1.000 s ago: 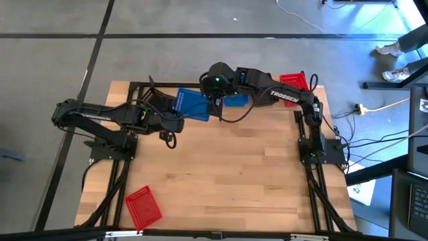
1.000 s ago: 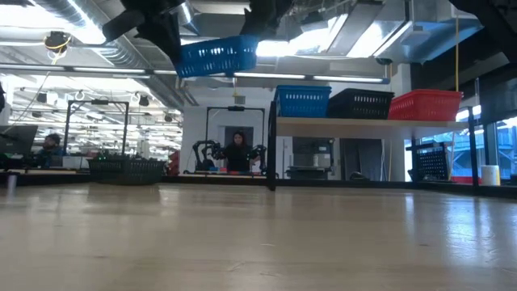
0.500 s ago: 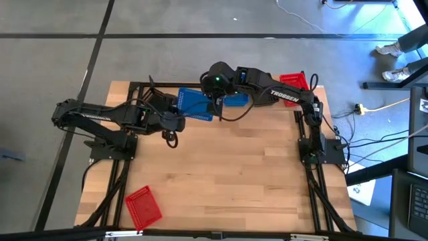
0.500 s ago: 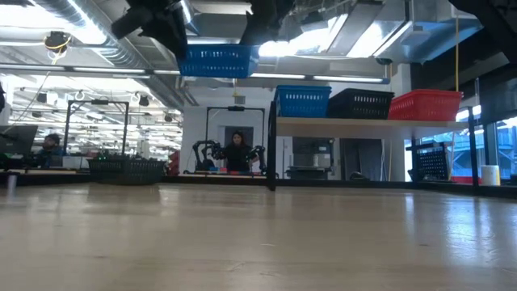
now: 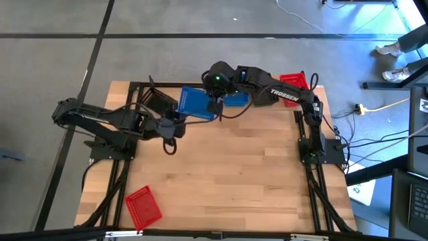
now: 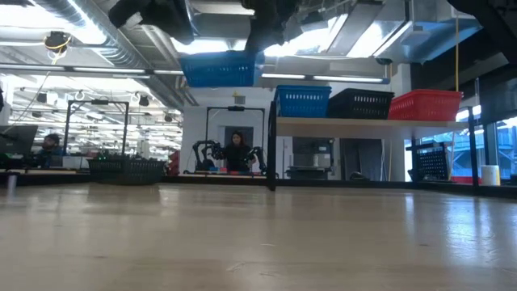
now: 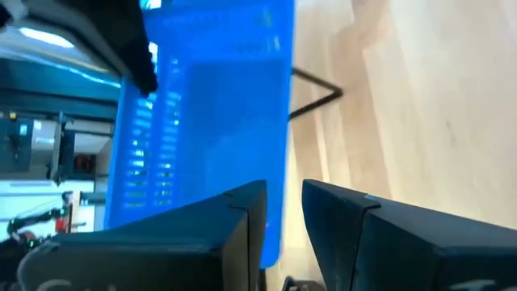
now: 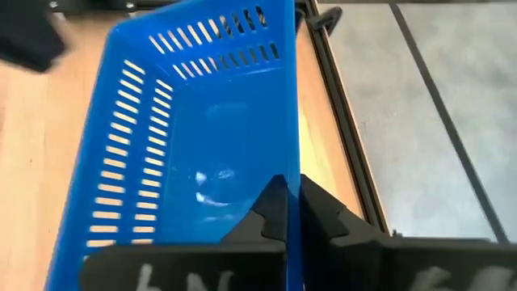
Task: Stack baskets on shelf by color
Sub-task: Stack the blue bin on the blue bin on the shelf
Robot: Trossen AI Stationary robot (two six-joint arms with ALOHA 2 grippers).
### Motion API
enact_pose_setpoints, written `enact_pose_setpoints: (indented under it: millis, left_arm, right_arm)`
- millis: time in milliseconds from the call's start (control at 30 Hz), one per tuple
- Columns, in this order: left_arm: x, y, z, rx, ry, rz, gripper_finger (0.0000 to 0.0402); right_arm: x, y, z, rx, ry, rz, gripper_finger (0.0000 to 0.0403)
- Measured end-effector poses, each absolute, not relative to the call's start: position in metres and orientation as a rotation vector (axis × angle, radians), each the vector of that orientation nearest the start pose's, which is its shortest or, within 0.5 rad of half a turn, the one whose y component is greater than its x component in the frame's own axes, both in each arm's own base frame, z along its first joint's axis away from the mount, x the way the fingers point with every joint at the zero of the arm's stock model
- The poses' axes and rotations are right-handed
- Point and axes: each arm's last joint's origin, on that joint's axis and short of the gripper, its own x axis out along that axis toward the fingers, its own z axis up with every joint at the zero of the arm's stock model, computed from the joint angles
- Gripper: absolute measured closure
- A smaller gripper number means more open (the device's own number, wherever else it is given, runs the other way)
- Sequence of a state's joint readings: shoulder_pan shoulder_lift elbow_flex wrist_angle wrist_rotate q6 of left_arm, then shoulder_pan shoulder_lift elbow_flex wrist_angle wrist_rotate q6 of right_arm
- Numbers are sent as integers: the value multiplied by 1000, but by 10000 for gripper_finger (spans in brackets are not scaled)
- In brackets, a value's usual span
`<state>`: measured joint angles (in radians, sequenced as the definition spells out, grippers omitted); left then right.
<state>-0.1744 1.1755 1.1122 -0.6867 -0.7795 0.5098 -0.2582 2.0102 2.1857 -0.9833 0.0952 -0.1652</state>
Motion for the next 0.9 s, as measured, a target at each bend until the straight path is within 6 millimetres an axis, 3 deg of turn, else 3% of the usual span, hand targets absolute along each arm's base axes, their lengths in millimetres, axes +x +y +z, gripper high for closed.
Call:
enact_pose_setpoints:
  millis: [233, 400, 533, 633, 900]
  left_arm:
    - [230, -31, 332, 843, 797, 376, 324]
    - [219, -34, 346, 867, 726, 550, 324]
    - [204, -35, 362, 834, 637, 630, 324]
    - [188, -33, 375, 783, 561, 641, 324]
    - [164, -26, 391, 709, 472, 666, 324]
  right_arm:
    - [414, -116, 375, -96, 844, -354, 402]
    - [404, -120, 390, 14, 818, -459, 402]
    - [387, -122, 416, 109, 786, -537, 402]
    - [375, -125, 423, 139, 767, -644, 402]
    - [327, -145, 437, 545, 718, -945, 400]
